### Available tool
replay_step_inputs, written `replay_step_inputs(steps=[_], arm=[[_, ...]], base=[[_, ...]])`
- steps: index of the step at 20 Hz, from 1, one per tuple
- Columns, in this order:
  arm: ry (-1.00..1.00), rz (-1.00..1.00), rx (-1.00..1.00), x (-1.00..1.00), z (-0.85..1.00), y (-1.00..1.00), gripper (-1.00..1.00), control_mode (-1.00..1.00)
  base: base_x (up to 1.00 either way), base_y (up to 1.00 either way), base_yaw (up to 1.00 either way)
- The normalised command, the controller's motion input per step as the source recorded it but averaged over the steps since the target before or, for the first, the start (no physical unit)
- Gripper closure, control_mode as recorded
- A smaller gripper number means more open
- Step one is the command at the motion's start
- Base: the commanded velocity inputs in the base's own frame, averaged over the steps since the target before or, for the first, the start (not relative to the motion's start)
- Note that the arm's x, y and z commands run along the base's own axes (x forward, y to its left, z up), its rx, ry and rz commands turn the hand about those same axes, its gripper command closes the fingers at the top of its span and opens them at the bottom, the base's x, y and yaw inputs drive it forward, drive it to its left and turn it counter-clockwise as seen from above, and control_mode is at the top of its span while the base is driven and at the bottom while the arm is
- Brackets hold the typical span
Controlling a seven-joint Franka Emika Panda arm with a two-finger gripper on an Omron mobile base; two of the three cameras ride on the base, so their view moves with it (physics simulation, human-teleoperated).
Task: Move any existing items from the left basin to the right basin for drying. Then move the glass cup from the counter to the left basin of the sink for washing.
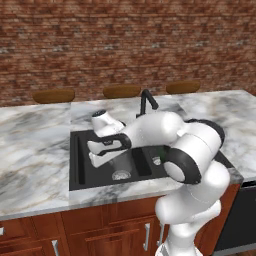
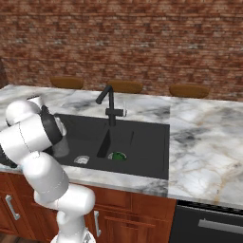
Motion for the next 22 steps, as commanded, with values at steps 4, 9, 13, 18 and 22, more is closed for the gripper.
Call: replay_step_inputs(steps=[4,9,13,18,22], arm=[[0.08,0.09,0.00,0.30,-0.36,0.07,1.00,-1.00],[0.08,0.09,0.00,0.30,-0.37,0.07,1.00,-1.00],[0.08,0.09,0.00,0.32,-0.36,0.10,1.00,-1.00],[0.07,0.09,0.00,0.21,-0.35,0.05,1.00,-1.00],[0.02,0.10,0.04,0.00,-0.28,0.00,1.00,-1.00]], base=[[0.00,0.00,0.00],[0.00,0.00,0.00],[0.00,0.00,0.00],[0.00,0.00,0.00],[0.00,0.00,0.00]])
